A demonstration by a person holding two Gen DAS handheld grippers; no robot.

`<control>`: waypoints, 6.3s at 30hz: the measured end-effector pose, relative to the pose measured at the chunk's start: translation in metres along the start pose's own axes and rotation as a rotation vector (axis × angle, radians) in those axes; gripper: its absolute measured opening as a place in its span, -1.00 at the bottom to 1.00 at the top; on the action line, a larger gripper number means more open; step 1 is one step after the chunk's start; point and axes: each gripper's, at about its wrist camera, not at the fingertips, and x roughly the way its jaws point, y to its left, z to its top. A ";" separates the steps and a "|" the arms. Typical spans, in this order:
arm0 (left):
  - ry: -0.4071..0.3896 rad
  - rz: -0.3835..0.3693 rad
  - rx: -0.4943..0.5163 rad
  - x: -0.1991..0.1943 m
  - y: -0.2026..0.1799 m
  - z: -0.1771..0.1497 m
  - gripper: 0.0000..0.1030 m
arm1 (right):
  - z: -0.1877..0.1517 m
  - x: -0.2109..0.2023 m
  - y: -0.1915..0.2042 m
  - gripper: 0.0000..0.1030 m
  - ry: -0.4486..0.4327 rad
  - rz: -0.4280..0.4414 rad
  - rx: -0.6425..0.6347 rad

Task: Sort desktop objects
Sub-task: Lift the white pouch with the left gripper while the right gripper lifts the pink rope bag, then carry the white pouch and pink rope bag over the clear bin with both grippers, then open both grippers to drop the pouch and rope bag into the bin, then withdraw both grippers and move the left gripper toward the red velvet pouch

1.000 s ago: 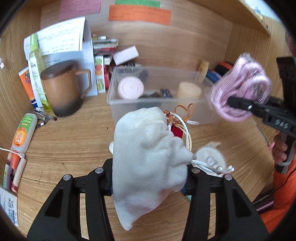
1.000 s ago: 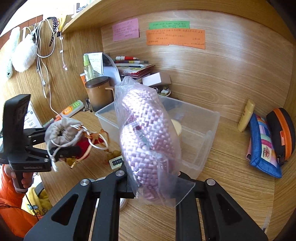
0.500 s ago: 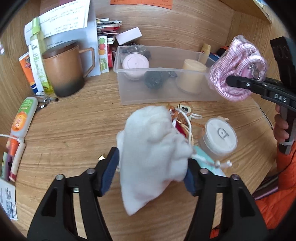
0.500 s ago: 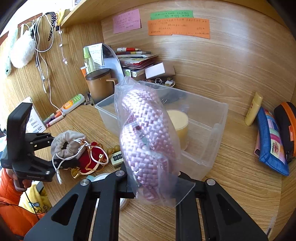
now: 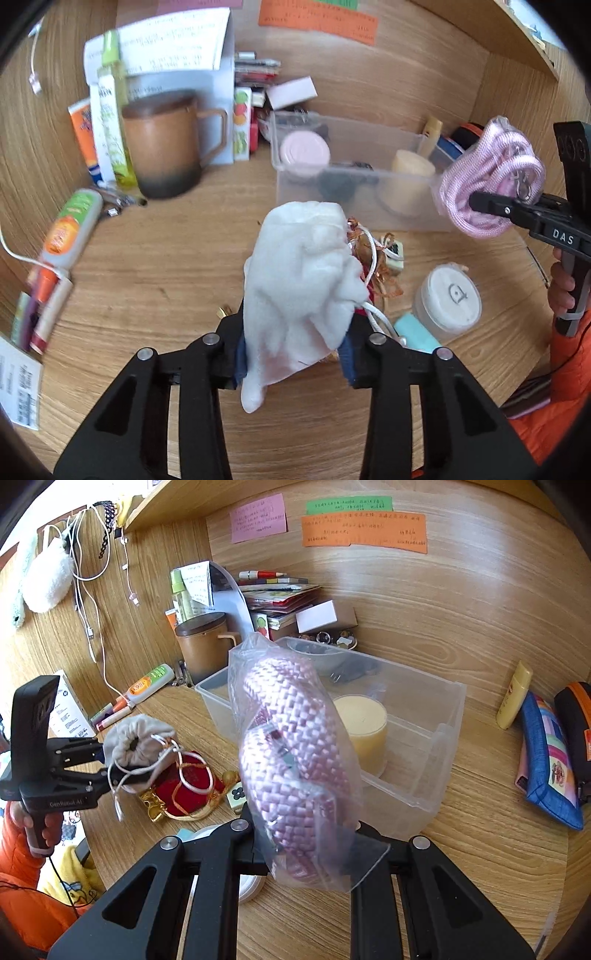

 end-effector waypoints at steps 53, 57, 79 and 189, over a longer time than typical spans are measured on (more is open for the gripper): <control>0.018 -0.171 0.224 0.097 -0.059 0.153 -0.25 | 0.066 0.054 -0.080 -0.71 0.048 -0.183 0.058; 0.044 -0.178 0.239 0.111 -0.064 0.155 -0.25 | 0.067 0.067 -0.083 -0.71 0.075 -0.187 0.058; 0.119 -0.180 0.282 0.147 -0.073 0.152 -0.16 | 0.058 0.096 -0.080 -0.69 0.155 -0.209 0.020; 0.171 0.032 0.143 0.074 -0.036 0.010 0.96 | -0.057 0.027 0.004 0.52 0.172 -0.199 -0.059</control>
